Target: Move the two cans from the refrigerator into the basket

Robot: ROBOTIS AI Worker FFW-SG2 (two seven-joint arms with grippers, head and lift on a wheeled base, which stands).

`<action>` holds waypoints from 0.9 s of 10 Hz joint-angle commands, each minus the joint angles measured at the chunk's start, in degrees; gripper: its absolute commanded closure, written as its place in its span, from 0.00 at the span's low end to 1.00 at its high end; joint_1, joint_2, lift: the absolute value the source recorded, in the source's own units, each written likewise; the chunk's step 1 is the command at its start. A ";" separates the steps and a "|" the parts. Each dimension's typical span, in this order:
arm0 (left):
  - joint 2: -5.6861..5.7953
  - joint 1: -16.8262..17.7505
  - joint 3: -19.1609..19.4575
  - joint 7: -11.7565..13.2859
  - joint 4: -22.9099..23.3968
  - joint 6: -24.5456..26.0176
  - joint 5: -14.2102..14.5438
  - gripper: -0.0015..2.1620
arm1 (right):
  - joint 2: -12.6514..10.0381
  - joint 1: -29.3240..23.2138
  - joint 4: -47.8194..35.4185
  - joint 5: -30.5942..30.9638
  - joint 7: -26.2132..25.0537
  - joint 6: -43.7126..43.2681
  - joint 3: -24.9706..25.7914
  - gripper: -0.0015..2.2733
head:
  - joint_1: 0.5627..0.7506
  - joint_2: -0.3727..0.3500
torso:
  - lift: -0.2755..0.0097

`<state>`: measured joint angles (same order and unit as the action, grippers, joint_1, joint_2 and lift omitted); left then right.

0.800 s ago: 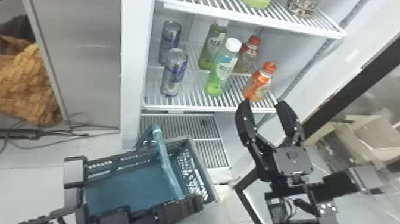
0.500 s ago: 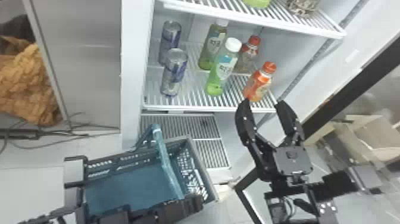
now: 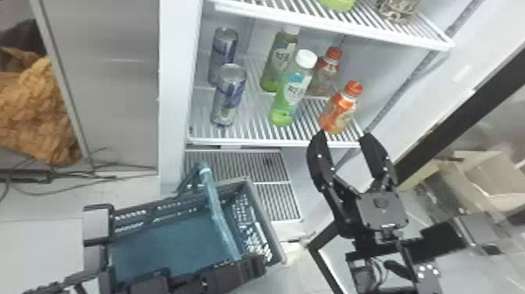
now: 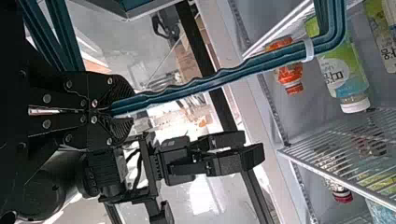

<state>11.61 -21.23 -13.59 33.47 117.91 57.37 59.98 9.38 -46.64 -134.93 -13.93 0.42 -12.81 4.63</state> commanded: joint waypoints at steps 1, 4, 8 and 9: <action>-0.01 0.00 0.00 -0.07 0.00 0.00 0.00 0.56 | 0.11 0.24 0.01 -0.01 0.02 0.85 -0.06 0.10 | 0.70 0.03 | 0.00; -0.01 -0.14 0.00 0.02 0.00 0.00 0.11 0.56 | 0.64 1.50 1.13 -0.13 1.16 1.98 -0.29 0.10 | 0.70 0.03 | 0.00; -0.10 0.00 -0.12 0.02 0.00 -0.14 0.34 0.56 | 1.16 5.72 5.91 -0.24 3.71 2.40 -1.32 0.10 | 0.70 0.03 | 0.00; -0.10 0.00 -0.12 -0.07 0.00 -0.14 0.34 0.56 | 1.25 6.71 7.04 -0.58 4.33 2.82 -1.89 0.09 | 0.70 0.03 | 0.00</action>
<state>11.52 -21.25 -13.72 33.41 117.91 57.23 60.33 10.58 -40.58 -128.70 -14.33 4.67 -10.17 3.09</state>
